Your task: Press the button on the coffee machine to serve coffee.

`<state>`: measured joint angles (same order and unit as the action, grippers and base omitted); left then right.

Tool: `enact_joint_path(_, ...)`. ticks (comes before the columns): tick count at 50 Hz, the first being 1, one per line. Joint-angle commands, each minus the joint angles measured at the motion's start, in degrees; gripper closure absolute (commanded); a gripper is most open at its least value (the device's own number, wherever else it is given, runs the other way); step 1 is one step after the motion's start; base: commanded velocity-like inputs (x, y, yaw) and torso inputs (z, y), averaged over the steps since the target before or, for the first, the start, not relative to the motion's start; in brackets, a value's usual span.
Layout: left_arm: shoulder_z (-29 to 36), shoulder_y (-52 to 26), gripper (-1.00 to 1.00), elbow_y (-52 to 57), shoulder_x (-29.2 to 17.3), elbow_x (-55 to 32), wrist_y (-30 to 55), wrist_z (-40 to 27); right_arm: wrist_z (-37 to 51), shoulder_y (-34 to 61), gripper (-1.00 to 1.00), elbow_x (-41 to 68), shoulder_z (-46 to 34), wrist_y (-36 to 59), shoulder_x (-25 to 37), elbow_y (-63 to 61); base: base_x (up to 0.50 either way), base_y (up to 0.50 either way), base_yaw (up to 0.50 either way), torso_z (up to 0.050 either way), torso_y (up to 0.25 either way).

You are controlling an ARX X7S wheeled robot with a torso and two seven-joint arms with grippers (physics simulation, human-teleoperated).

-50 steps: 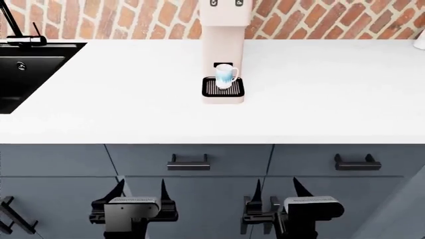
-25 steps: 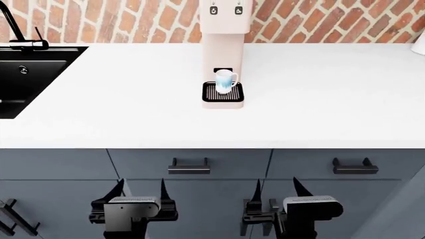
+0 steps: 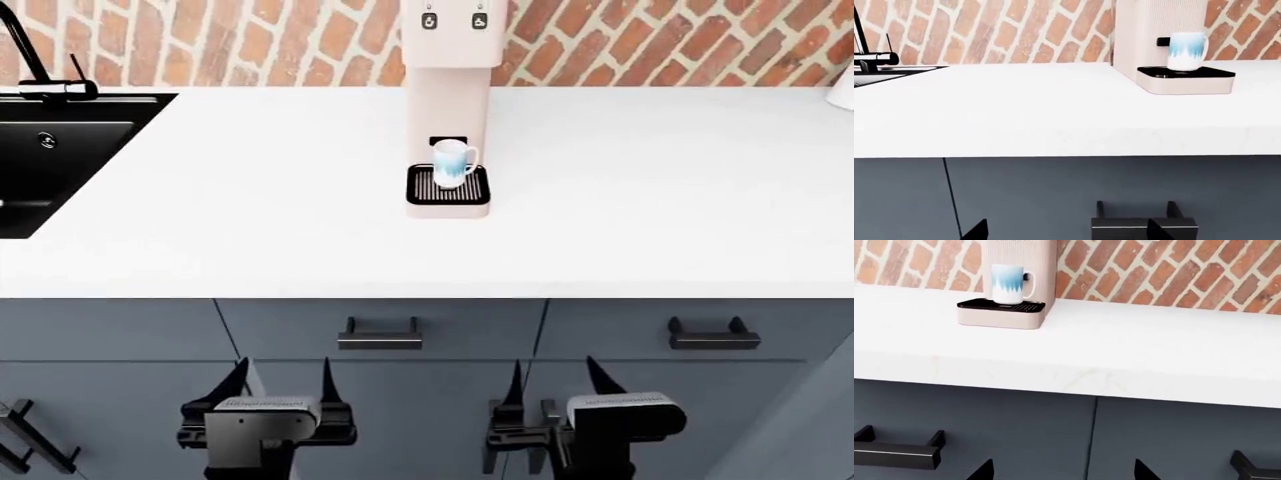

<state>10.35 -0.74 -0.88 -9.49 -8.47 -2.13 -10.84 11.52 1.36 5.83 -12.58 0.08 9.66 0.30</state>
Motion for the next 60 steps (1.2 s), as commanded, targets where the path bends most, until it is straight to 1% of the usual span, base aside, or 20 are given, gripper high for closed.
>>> enact_joint_path(1,1.3,0.1,-1.00,0.9,-0.6,2.1,1.9,-1.5,-0.2,1.3,-1.00,0.3,-1.0,1.1,0.0,1.4,0.00,0.00,0.00,0.000,0.000)
enact_joint_path(6,0.8,-2.6,-1.00,3.7,0.0,-0.9,10.2,-1.9,0.6,3.7,-1.00,-0.8,-1.5,5.6,0.7,-2.9,0.00,0.00,0.00,0.000,0.000)
enact_joint_path(9,0.1,-3.8,-1.00,7.7,-0.1,-2.9,14.3,-2.3,-0.6,4.4,-1.00,3.4,0.2,5.7,0.1,-4.7,0.00,0.00,0.00,0.000,0.000)
enact_joint_path(11,-0.6,-4.4,-1.00,10.0,-0.1,-4.6,17.3,-2.7,0.2,5.4,-1.00,3.0,0.3,8.5,0.6,-6.9,0.00,0.00,0.00,0.000,0.000)
enact_joint_path(13,-1.4,-5.5,-1.00,13.8,-0.4,-6.2,22.0,-3.7,1.6,6.7,-1.00,2.5,0.4,14.9,1.6,-10.5,0.00,0.00,0.00,0.000,0.000)
enact_joint_path(17,-1.3,-8.1,-1.00,18.9,-1.0,-7.6,29.5,-5.3,3.4,7.2,-1.00,4.0,2.6,21.1,2.6,-17.5,0.00,0.00,0.00,0.000,0.000)
enact_joint_path(19,-1.2,-9.9,-1.00,24.1,-1.5,-9.0,34.8,-6.1,2.8,9.4,-1.00,6.1,2.8,28.8,4.1,-23.1,0.00,0.00,0.00,0.000,0.000)
enact_joint_path(20,-1.2,-10.4,-1.00,25.2,-1.5,-9.5,36.1,-6.3,2.7,9.8,-1.00,6.4,2.7,30.3,4.4,-24.1,0.00,0.00,0.00,0.000,0.000)
enact_joint_path(23,-2.9,-13.0,-1.00,28.8,-1.4,-12.7,42.3,-7.4,4.8,12.5,-1.00,10.8,6.7,40.1,3.9,-31.3,0.00,0.00,0.00,0.000,0.000)
enact_joint_path(28,-5.4,-19.6,-1.00,35.0,-2.2,-17.3,52.9,-9.1,6.5,19.3,-1.00,13.5,8.2,54.1,7.8,-43.3,0.00,0.00,0.00,0.000,0.000)
enact_joint_path(31,-5.9,-23.1,-1.00,37.5,-2.6,-19.4,58.8,-10.1,7.5,23.6,-1.00,15.3,10.2,62.1,8.9,-47.8,0.00,0.00,0.00,0.000,0.000)
enact_joint_path(34,-6.7,-25.8,-1.00,38.8,-2.9,-20.7,61.7,-10.6,7.3,27.0,-1.00,16.7,11.5,66.7,9.9,-49.0,0.00,0.00,0.00,0.000,0.000)
enact_joint_path(36,-8.3,-28.5,-1.00,39.8,-3.4,-22.6,65.5,-10.9,7.0,29.0,-1.00,17.3,11.9,68.7,10.5,-48.8,0.00,0.00,0.00,0.000,0.000)
enact_joint_path(39,-10.6,-32.2,-1.00,38.0,-3.0,-24.1,69.8,-12.0,6.9,31.0,-1.00,17.7,13.6,69.6,10.7,-48.4,0.00,0.00,0.00,0.000,0.000)
enact_joint_path(41,-9.8,-33.6,-1.00,37.0,-4.2,-24.2,70.4,-11.1,6.5,32.3,-1.00,18.4,13.9,71.3,11.1,-48.7,0.00,0.00,0.00,0.000,0.000)
enact_joint_path(46,-11.3,-36.3,-1.00,36.8,-4.6,-25.8,72.7,-10.9,5.5,33.5,-1.00,19.4,15.1,72.8,12.5,-48.8,0.00,0.00,0.00,0.000,0.000)
enact_joint_path(49,-10.0,-36.1,-1.00,36.5,-5.5,-25.1,71.5,-10.4,4.9,32.7,-1.00,19.9,16.4,72.6,13.1,-49.6,0.00,0.00,0.00,0.000,0.000)
enact_joint_path(52,-9.7,-34.6,-1.00,33.7,-6.4,-22.8,67.4,-10.1,4.4,29.9,-1.00,20.2,18.3,70.3,12.3,-49.4,0.00,0.00,0.00,0.000,0.000)
enact_joint_path(57,-8.9,-33.2,-1.00,33.2,-7.2,-22.3,66.7,-9.8,4.3,28.1,-1.00,20.1,19.1,68.5,11.9,-48.9,0.00,0.00,0.00,0.000,0.000)
enact_joint_path(60,-9.8,-33.1,-1.00,32.9,-7.6,-22.4,66.4,-9.7,4.5,27.2,-1.00,19.5,18.5,67.8,12.2,-48.6,0.00,0.00,0.00,0.000,0.000)
